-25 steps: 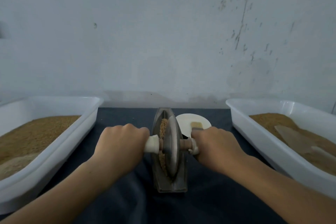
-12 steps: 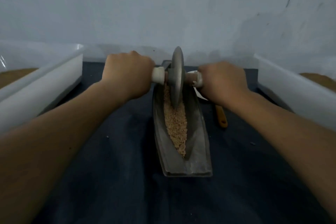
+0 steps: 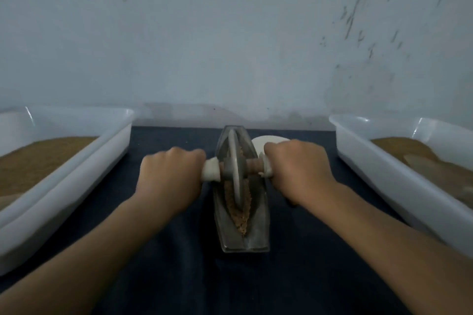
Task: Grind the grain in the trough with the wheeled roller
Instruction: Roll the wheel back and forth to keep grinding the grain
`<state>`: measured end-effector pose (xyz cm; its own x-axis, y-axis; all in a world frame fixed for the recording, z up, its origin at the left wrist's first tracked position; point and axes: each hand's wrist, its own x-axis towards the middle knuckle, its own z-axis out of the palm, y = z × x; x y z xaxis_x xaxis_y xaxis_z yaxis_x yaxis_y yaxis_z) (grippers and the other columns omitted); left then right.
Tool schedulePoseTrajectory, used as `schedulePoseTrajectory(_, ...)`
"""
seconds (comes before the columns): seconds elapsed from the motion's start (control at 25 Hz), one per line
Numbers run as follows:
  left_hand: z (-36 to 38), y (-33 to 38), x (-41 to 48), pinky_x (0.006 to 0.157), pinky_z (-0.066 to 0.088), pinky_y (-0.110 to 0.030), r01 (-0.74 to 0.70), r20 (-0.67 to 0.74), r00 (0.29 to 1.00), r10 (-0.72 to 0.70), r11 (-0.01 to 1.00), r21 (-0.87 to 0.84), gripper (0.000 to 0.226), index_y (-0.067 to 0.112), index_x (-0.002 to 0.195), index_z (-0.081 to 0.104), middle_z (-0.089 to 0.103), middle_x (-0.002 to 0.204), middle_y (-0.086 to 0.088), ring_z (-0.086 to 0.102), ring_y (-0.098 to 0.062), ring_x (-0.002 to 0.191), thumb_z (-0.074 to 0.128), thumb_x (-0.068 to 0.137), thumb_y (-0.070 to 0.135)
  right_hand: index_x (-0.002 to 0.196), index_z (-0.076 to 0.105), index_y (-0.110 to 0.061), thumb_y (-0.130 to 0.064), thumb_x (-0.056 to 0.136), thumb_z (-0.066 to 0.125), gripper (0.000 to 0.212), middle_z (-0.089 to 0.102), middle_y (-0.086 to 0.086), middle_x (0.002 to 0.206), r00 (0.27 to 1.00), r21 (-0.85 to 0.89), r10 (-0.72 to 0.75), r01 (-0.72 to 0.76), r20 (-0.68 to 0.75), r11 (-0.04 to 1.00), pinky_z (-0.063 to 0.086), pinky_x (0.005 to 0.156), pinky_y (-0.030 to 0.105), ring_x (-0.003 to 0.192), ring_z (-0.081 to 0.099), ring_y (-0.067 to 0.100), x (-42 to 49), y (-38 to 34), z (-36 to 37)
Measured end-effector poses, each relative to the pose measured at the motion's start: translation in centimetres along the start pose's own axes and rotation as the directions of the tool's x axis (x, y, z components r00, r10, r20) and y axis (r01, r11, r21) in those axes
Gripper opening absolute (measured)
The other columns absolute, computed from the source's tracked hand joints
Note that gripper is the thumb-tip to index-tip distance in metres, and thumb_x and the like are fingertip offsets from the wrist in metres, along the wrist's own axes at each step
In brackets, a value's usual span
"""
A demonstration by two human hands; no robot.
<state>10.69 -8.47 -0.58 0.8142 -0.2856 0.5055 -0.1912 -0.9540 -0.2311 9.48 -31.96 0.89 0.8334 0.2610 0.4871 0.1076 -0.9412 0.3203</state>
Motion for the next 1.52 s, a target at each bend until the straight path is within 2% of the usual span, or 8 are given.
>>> schedulePoseTrajectory(0.16,-1.5,-0.8,-1.8,0.047,0.018,-0.028,-0.032,0.033,0.999,0.031,0.999,0.025,0.024,0.033,0.072,0.033,0.035,0.061,0.009,0.029,-0.014,0.050,0.053,0.079,0.042,0.066,0.027,-0.031,-0.033,0.075,0.064,0.038,0.031,-0.010,0.060,0.999,0.054,-0.017,0.015,0.034,0.998,0.015,0.045,0.026,0.050,0.026,0.012,-2.1,0.6,-1.4)
schedulePoseTrajectory(0.28,-1.6,-0.7,-0.5,0.047,0.019,-0.028,-0.061,0.032,0.998,0.060,0.997,0.045,0.020,0.034,0.073,0.038,0.033,0.062,0.010,0.030,-0.015,0.051,0.055,0.078,0.043,0.064,0.034,-0.031,-0.038,0.072,0.063,0.031,0.032,-0.011,0.057,0.999,0.038,0.024,-0.025,0.026,0.999,0.013,0.045,0.025,0.049,0.020,0.006,-2.0,0.9,-0.8)
schedulePoseTrajectory(0.56,2.4,-0.6,5.5,0.050,0.029,-0.029,-0.021,0.031,0.999,0.022,1.000,-0.011,0.006,0.032,0.079,0.055,0.047,0.067,0.009,0.039,-0.014,0.053,0.057,0.083,0.036,0.065,0.039,-0.028,-0.036,0.075,0.066,0.030,0.045,-0.007,0.061,0.993,0.046,0.115,-0.117,0.032,0.992,0.022,0.047,0.025,0.052,0.039,0.014,3.3,0.9,3.5)
schedulePoseTrajectory(0.76,2.2,-0.2,5.4,0.054,0.034,-0.031,0.023,0.060,0.998,-0.019,0.998,-0.061,0.012,0.033,0.077,0.049,0.048,0.069,0.007,0.047,-0.017,0.059,0.058,0.084,0.032,0.079,0.049,-0.028,-0.031,0.081,0.068,0.019,0.038,-0.008,0.063,0.994,0.057,0.110,-0.111,0.019,0.992,0.022,0.047,0.026,0.060,0.044,0.019,4.0,0.4,3.4)
schedulePoseTrajectory(0.88,0.6,-0.1,2.0,0.049,0.025,-0.028,0.012,0.022,1.000,-0.011,1.000,-0.025,0.024,0.032,0.075,0.038,0.037,0.063,0.009,0.030,-0.012,0.051,0.059,0.084,0.036,0.073,0.039,-0.029,-0.027,0.079,0.066,0.028,0.032,-0.010,0.062,0.998,0.047,0.069,-0.069,0.004,0.997,0.019,0.047,0.028,0.060,0.039,0.018,1.3,0.0,1.6)
schedulePoseTrajectory(1.08,-3.5,-0.3,-1.4,0.044,0.008,-0.026,-0.126,-0.028,0.991,0.129,0.988,0.090,0.033,0.031,0.072,0.030,0.031,0.058,0.009,0.017,-0.010,0.045,0.061,0.079,0.041,0.077,0.037,-0.034,-0.046,0.079,0.062,0.028,0.032,-0.011,0.064,0.994,0.120,0.020,-0.032,0.104,0.992,0.015,0.045,0.026,0.053,0.030,0.012,-3.3,0.9,-2.4)
schedulePoseTrajectory(1.28,-2.8,0.1,1.0,0.048,0.024,-0.028,-0.099,0.034,0.995,0.097,0.993,0.065,0.012,0.033,0.078,0.048,0.036,0.064,0.009,0.028,-0.012,0.051,0.057,0.079,0.040,0.074,0.054,-0.032,-0.043,0.080,0.063,0.015,0.048,-0.009,0.066,0.957,0.220,0.021,-0.087,0.288,0.972,0.025,0.046,0.024,0.056,0.041,0.005,-1.6,1.0,-2.2)
schedulePoseTrajectory(1.52,2.2,1.1,4.9,0.048,0.017,-0.025,-0.038,-0.156,0.986,0.054,0.994,0.100,0.026,0.022,0.070,0.044,0.050,0.057,-0.001,0.040,-0.022,0.047,0.069,0.075,0.015,0.076,0.045,-0.028,-0.041,0.081,0.064,0.023,0.044,-0.007,0.064,0.991,0.109,0.133,-0.133,0.006,0.985,0.027,0.049,0.028,0.057,0.042,0.018,3.1,0.5,4.2)
